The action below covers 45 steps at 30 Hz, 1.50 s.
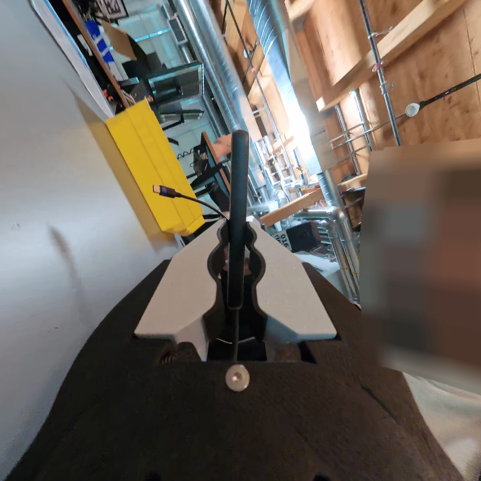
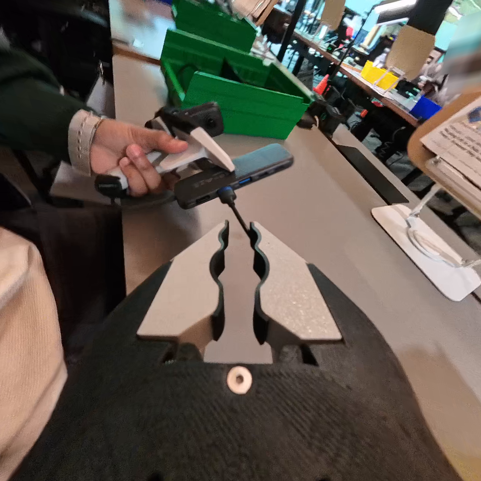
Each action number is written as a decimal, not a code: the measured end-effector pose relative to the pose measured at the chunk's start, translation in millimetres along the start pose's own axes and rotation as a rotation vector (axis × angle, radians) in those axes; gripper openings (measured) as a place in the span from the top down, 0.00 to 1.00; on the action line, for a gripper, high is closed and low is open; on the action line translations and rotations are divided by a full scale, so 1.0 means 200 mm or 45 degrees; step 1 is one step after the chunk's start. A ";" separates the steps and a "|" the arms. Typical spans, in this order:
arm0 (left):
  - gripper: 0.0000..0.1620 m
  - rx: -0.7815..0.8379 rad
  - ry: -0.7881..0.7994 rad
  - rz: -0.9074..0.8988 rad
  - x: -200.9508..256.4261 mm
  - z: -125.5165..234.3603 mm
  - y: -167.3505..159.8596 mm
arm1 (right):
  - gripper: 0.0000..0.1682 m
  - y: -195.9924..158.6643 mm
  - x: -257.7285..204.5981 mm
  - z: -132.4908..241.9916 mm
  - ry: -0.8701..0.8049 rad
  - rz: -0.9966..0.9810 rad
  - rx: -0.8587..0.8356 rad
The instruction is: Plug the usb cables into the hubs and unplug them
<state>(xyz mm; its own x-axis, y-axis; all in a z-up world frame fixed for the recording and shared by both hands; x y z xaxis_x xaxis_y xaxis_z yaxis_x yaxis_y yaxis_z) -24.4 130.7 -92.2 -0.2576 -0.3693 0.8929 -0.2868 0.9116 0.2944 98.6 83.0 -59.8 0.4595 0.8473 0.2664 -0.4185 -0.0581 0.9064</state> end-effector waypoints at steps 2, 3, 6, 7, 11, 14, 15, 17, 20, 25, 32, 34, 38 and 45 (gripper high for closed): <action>0.95 0.018 0.051 -0.062 -0.01 0.02 0.03 | 0.87 0.02 0.05 0.01 -0.011 -0.144 0.047; 0.95 0.033 0.095 -0.101 -0.02 0.02 0.04 | 0.86 0.03 0.06 0.02 -0.006 -0.217 0.081; 0.95 0.093 0.203 -0.177 -0.04 0.05 0.08 | 0.87 0.10 0.08 0.01 0.053 -0.360 0.164; 0.95 0.103 0.240 -0.201 -0.05 0.06 0.09 | 0.87 0.12 0.08 0.00 0.065 -0.370 0.163; 0.95 0.101 0.359 -0.234 -0.07 0.08 0.10 | 0.87 0.23 0.08 -0.15 0.094 -0.308 0.068; 0.95 0.071 0.468 -0.338 -0.06 0.08 0.08 | 0.78 0.39 0.13 -0.34 0.090 -0.262 0.068; 0.95 0.052 0.471 -0.374 -0.03 0.07 0.07 | 0.79 0.46 0.15 -0.41 0.112 -0.249 0.091; 0.95 0.012 0.457 -0.416 0.00 0.06 0.05 | 0.80 0.61 0.17 -0.56 0.189 -0.207 0.123; 0.95 -0.007 0.457 -0.405 -0.03 0.05 0.03 | 0.83 0.81 0.17 -0.85 0.324 -0.122 0.090; 0.95 0.036 0.457 -0.323 -0.06 0.08 0.06 | 0.83 0.98 0.09 -1.40 0.503 0.050 -0.134; 0.95 0.074 0.437 -0.266 -0.07 0.10 0.11 | 0.81 0.90 -0.16 -2.00 0.675 0.446 -0.593; 0.95 0.083 0.426 -0.224 -0.08 0.10 0.11 | 0.82 0.83 -0.21 -2.13 0.651 0.584 -0.688; 0.95 0.078 0.408 -0.180 -0.08 0.10 0.10 | 0.81 0.74 -0.27 -2.35 0.642 0.639 -0.771; 0.95 0.051 0.408 -0.193 -0.09 0.08 0.09 | 0.84 0.66 -0.30 -2.56 0.561 0.604 -0.838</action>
<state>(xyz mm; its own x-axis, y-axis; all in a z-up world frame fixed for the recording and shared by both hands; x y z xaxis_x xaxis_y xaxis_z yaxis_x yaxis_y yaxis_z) -40.6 149.9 -108.2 0.0912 -0.4191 0.9034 -0.3372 0.8405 0.4240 -384.0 295.3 -123.9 -0.1572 0.9438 0.2907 -0.9098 -0.2529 0.3290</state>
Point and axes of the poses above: each gripper's, where its closed fingertips meet, z back along the fingers, y out of its top, x = y × z across the jaws, the point moved 4 cm from there along z, back along the fingers, and after that the axes turned 2 degrees about y, right-handed, at the moved point
